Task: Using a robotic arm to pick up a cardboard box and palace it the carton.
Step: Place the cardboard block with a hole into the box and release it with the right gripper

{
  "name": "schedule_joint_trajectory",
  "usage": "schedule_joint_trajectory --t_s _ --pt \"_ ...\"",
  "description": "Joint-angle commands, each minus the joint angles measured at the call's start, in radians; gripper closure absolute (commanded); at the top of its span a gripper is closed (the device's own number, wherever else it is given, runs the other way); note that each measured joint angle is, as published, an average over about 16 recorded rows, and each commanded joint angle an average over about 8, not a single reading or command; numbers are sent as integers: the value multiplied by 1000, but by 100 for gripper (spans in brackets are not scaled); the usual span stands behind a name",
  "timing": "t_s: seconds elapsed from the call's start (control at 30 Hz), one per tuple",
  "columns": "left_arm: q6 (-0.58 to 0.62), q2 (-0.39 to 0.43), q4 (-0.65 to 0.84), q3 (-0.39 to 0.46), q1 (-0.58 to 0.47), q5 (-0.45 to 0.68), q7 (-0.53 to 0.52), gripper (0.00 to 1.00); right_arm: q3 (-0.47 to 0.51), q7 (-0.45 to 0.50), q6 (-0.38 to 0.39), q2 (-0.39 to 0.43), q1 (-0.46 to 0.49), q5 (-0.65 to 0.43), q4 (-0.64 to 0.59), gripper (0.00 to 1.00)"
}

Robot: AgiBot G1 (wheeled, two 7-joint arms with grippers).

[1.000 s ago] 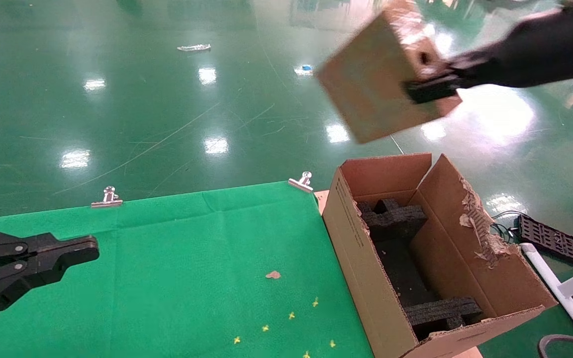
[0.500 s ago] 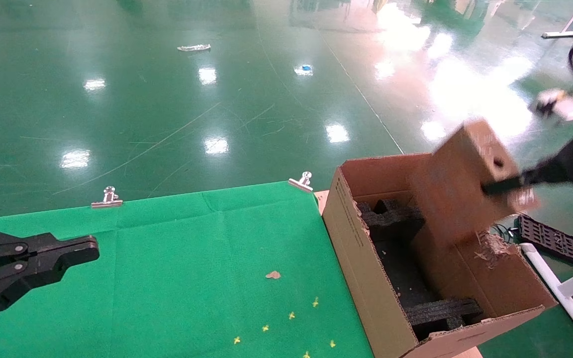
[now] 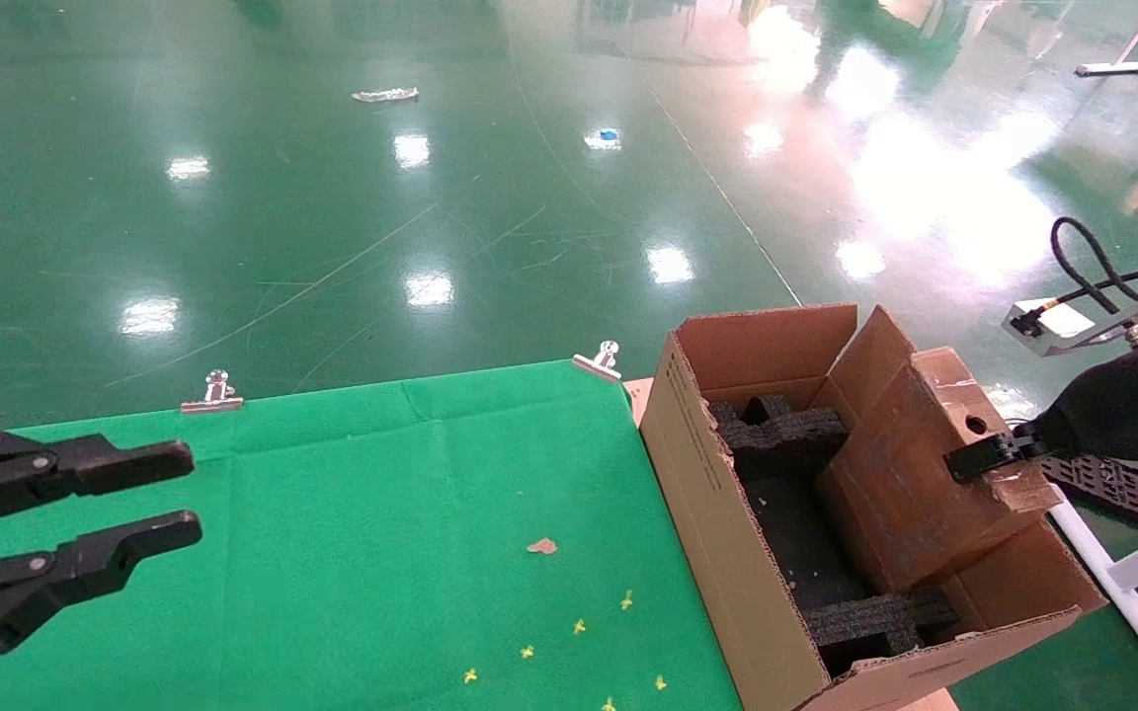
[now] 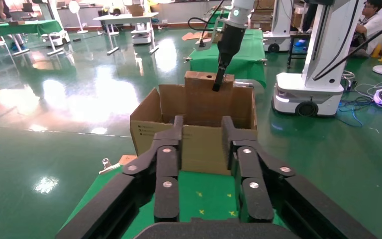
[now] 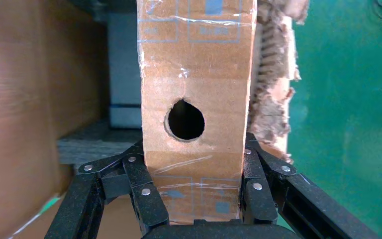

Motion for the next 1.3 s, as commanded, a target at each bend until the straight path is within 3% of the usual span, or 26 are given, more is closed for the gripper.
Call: schedule_joint_trajectory --t_s 0.03,0.57,1.0,1.03,1.27,1.3 --pt "0 0 0 0 0 0 0 0 -6 -4 11 -18 -14 -7 -30 100" --pt "0 0 0 1 0 -1 1 0 4 -35 148 -149 -216 37 -200 100" --pt "-1 -1 0 2 0 -1 1 0 54 -107 288 -186 -388 123 -263 99" --pt "-1 -1 0 2 0 -1 1 0 56 -111 291 -187 -394 127 -267 91" --pt "-1 -1 0 2 -1 -2 1 0 71 -148 292 -189 -410 149 -289 5" --pt "-1 -1 0 2 -1 -2 1 0 71 -152 291 -190 -410 150 -292 0"
